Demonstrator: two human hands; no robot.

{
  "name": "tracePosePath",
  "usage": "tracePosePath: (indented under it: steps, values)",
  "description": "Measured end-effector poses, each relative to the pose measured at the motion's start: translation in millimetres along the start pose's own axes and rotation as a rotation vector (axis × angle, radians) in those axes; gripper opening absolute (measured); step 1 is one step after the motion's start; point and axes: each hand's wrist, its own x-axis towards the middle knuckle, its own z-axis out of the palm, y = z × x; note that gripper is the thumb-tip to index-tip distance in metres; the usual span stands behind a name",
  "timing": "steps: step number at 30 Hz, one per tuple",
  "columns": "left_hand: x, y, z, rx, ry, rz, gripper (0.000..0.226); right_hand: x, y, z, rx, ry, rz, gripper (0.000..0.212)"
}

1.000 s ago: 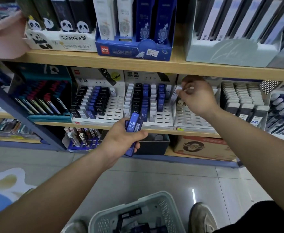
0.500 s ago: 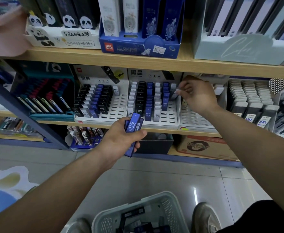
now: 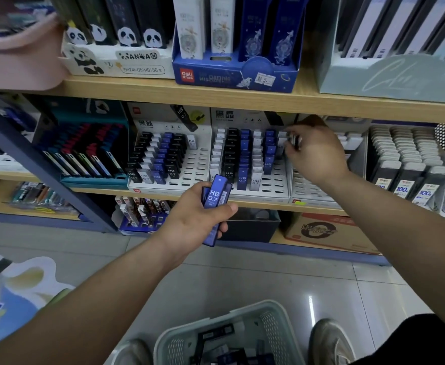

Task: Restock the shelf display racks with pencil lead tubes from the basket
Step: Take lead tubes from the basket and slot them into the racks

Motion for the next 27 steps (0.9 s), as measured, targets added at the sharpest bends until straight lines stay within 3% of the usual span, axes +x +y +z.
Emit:
tracePosePath:
  steps: [2,5,9,14,20,27]
  values:
    - [-2,2,0,0.005,-0.012,0.020,0.022,-11,-21,-13,0.207,-0.007,-0.002,0.018]
    - [-5,4,1,-0.002,-0.028,0.038,0.023,-30,-67,-29,0.631,-0.299,-0.001,0.007]
    - [-7,6,3,-0.011,-0.044,0.048,0.023,-43,-92,-28,0.811,-0.535,0.027,0.015]
    - [-8,6,2,-0.019,-0.076,0.056,0.025,-40,-85,-30,0.962,-0.643,0.094,0.034]
    - [-6,7,-1,-0.073,-0.070,0.015,0.016,-37,-74,-30,1.015,-0.690,0.133,0.022]
    - [-1,8,-6,-0.054,0.022,-0.009,0.012,-39,-59,-28,1.052,-0.605,0.240,0.019]
